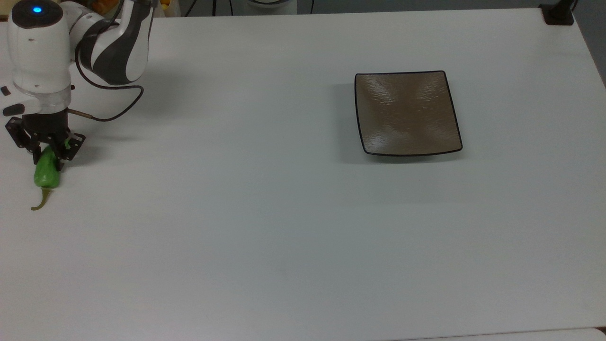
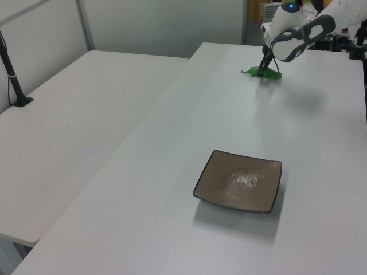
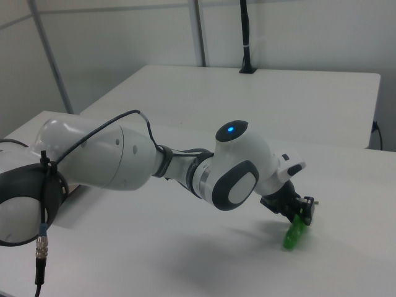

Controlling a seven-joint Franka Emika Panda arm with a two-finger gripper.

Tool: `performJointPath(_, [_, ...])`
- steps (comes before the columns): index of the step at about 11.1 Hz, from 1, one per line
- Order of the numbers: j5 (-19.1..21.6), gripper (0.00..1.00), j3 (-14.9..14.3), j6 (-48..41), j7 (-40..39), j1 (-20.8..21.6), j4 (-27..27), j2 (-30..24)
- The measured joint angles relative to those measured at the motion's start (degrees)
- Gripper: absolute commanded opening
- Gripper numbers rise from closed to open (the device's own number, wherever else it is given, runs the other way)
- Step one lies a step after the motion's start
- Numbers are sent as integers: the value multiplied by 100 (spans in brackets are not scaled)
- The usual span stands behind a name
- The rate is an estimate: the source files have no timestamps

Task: Chili peppers are placed on a ceramic plate
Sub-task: 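Lower the gripper and close it around the green chili pepper, then lift the held pepper and carry it over the brown plate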

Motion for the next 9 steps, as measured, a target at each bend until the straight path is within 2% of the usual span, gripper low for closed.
performJointPath(4, [130,22,48,-12,4,17,99,-37])
performJointPath(7, [478,23,174,-855,4,77,259,-271])
performJointPath(9, [846,23,268,-1443,4,134,321,-470])
